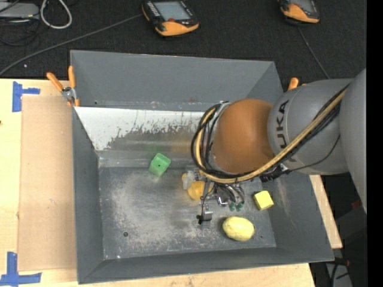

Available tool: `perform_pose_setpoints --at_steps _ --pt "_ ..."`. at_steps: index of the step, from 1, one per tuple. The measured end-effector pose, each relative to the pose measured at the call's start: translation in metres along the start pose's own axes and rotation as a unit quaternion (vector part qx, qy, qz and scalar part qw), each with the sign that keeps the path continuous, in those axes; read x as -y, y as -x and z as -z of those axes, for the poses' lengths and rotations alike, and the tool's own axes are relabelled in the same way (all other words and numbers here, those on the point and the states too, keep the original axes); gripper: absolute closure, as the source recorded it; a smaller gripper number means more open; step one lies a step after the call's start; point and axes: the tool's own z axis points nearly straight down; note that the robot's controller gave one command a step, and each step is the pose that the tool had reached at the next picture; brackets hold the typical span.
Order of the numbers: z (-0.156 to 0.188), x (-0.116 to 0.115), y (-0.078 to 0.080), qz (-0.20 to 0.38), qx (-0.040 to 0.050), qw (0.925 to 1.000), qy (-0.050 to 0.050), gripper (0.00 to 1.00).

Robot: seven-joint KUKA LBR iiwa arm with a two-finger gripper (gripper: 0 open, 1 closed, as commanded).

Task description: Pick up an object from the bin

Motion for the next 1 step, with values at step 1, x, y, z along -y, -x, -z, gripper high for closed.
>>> perform_pose_setpoints --at_steps 1 --pt "-0.0287 0.0353 0.0468 -0.092 0.0005 0.9958 0.001 0.0"
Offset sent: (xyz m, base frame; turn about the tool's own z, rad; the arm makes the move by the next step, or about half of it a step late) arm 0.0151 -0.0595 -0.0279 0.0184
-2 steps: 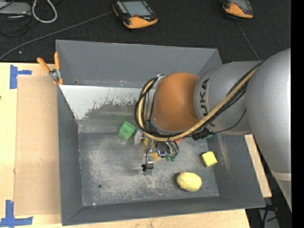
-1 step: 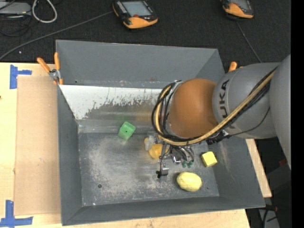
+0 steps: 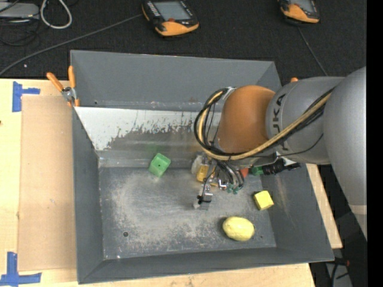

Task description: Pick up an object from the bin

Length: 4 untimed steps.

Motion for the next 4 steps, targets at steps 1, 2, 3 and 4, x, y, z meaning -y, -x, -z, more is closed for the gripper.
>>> perform_pose_setpoints --at_steps 1,2,3,4 --pt "-0.007 0.014 0.0 0.032 -0.0009 0.9995 0.0 0.0" --pt "0.0 0.03 -0.031 0.083 0.0004 0.9965 0.0 0.0" --pt "0.0 0.031 -0.031 0.082 0.0009 0.9967 0.0 0.0" --pt "-0.01 0.052 0.027 0.067 0.0011 0.9977 0.001 0.0"
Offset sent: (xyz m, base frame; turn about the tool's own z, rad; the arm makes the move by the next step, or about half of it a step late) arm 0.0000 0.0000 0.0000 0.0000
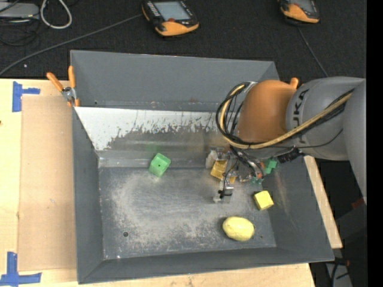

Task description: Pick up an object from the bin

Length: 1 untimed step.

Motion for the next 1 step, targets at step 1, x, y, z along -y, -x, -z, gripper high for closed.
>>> perform_pose_setpoints --at_steps 1 --pt "0.0179 -0.0023 0.0072 0.01 -0.0021 0.9999 0.001 1.0"
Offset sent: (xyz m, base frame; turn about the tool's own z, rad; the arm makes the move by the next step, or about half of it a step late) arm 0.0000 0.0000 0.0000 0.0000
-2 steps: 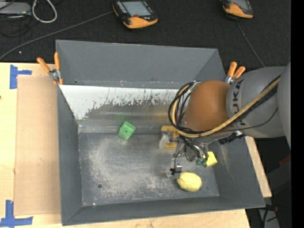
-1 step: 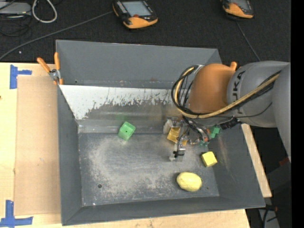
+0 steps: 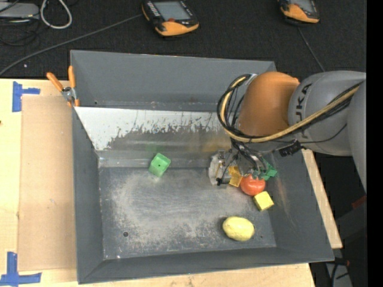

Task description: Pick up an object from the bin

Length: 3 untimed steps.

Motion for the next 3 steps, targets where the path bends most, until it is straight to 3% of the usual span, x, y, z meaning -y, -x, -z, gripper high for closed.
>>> perform_pose_setpoints --at_steps 1,2,3 --pt "0.0 0.0 0.0 -0.001 -0.0001 1.0 0.0 0.0" --pt "0.0 0.0 0.0 0.0 0.0 1.0 0.0 0.0" --pt "0.024 0.03 0.003 0.005 0.0023 1.0 -0.001 0.0"
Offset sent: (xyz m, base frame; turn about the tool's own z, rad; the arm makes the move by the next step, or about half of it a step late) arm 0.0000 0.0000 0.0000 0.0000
